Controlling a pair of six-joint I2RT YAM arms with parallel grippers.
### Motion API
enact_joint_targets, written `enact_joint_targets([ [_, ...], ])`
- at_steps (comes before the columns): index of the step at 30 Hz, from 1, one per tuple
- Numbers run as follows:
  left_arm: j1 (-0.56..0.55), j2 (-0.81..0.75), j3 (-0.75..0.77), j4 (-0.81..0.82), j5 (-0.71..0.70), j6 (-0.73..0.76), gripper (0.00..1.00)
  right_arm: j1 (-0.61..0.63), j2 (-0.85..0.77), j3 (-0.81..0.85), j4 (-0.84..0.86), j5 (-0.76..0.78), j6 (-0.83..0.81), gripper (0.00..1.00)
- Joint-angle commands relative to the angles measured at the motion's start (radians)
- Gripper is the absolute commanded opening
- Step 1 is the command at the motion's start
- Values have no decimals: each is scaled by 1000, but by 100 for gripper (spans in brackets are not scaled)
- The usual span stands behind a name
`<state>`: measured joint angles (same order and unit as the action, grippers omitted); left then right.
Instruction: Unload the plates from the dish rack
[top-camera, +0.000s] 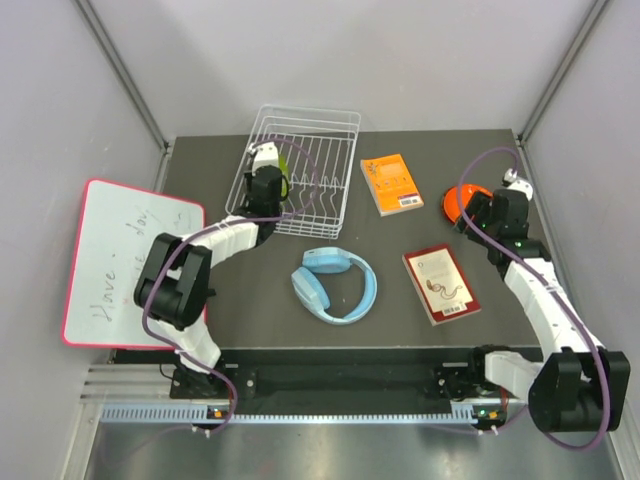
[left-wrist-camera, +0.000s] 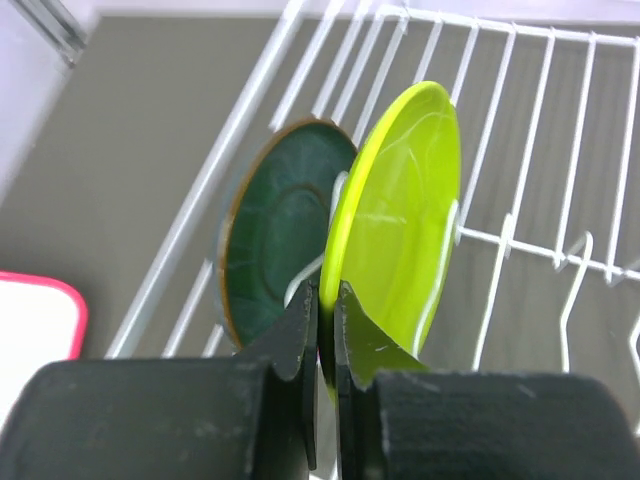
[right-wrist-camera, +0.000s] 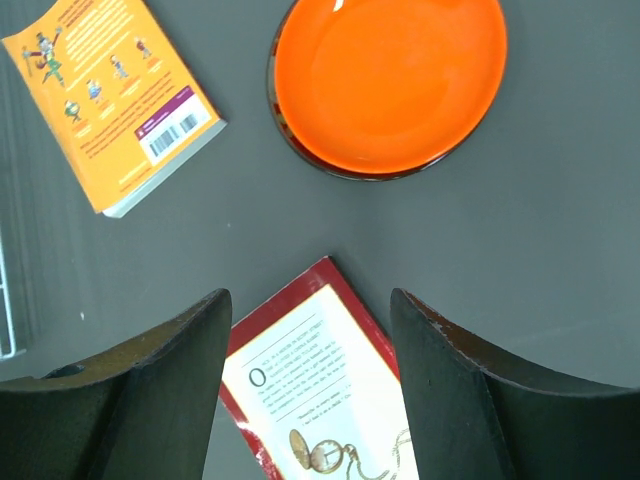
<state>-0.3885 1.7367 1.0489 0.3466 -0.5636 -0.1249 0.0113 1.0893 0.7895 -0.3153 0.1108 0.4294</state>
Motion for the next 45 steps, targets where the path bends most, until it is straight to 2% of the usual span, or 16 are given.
enact_joint_targets([
  [1,-70,-65,31,222,-108,161,0,33,-43,1,7,33,8,65],
  [8,-151,-83,5,368,-323,314,0,44,-75,-7,-10,44,16,65],
  [11,-170,-126,43,222,-354,263,0,47,-100,-22,16,7,17,66],
  [12,-174,-141,59,172,-332,240,0,49,-103,-32,45,-52,19,74],
  [13,-176,-169,92,58,-335,176,0,47,-106,-62,79,-87,19,74],
  [17,-213,-241,120,-81,-305,76,0,49,-98,-122,212,-261,77,74],
  [18,-214,-262,126,-101,-286,33,0,47,-97,-134,275,-329,92,74],
  [21,-214,-302,143,-245,-84,-127,0,58,-92,-171,381,-440,144,75],
  [22,-216,-312,134,-257,58,-157,0,64,-91,-182,445,-460,158,75],
  [27,-233,-301,76,-212,373,-410,0,88,-22,-188,658,-588,291,75],
  [33,-302,-241,79,-135,494,-496,0,165,116,-173,869,-600,400,75],
  [39,-348,-223,82,-113,518,-518,0,196,228,-154,996,-626,442,74],
  [41,-358,-220,77,-110,511,-518,0,199,262,-148,996,-626,445,68],
  [42,-359,-223,63,-103,507,-516,0,199,273,-150,1018,-640,450,38],
  [44,-359,-233,51,-86,498,-507,0,196,278,-167,1038,-643,471,0],
  [45,-359,-235,53,-84,492,-484,3,185,268,-186,1044,-636,474,0],
])
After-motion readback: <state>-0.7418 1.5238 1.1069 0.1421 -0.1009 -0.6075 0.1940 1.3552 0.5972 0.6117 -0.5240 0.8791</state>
